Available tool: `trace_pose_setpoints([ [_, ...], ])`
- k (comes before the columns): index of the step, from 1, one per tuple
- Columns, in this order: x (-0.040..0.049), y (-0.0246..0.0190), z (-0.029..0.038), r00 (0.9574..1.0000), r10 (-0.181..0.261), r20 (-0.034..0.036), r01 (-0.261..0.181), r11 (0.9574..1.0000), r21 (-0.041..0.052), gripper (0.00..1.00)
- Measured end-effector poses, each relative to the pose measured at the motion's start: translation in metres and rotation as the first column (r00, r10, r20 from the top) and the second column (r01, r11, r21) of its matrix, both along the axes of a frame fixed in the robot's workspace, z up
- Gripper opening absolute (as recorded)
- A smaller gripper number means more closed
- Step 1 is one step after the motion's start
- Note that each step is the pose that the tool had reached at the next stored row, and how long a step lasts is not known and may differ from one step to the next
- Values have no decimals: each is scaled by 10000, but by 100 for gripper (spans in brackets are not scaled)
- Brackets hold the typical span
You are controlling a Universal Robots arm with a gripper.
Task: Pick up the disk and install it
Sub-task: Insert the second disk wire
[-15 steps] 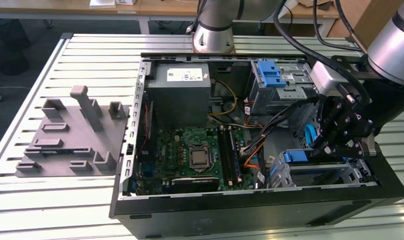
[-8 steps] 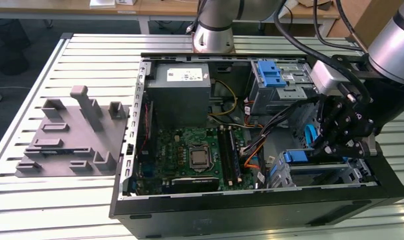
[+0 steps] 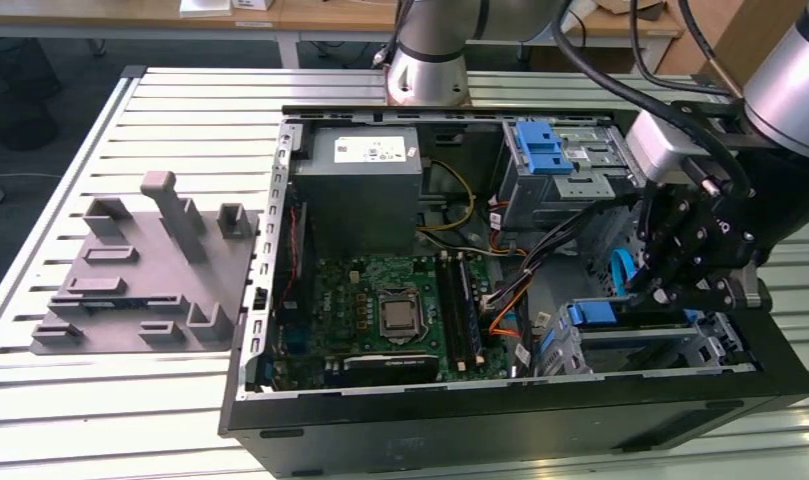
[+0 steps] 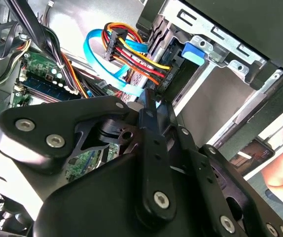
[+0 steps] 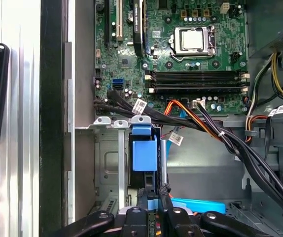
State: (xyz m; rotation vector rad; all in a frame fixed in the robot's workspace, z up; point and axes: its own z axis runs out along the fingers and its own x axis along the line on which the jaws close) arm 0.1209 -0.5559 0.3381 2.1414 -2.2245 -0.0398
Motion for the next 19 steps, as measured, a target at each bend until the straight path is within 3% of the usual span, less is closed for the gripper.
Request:
trace_pose_setpoints([
  [13, 0, 2, 114, 10000, 0, -5, 0, 10000, 0, 22],
  [15, 0, 2, 121, 10000, 0, -5, 0, 10000, 2, 11],
  [19, 0, 2, 123, 10000, -1, -5, 1, 10000, 0, 11],
])
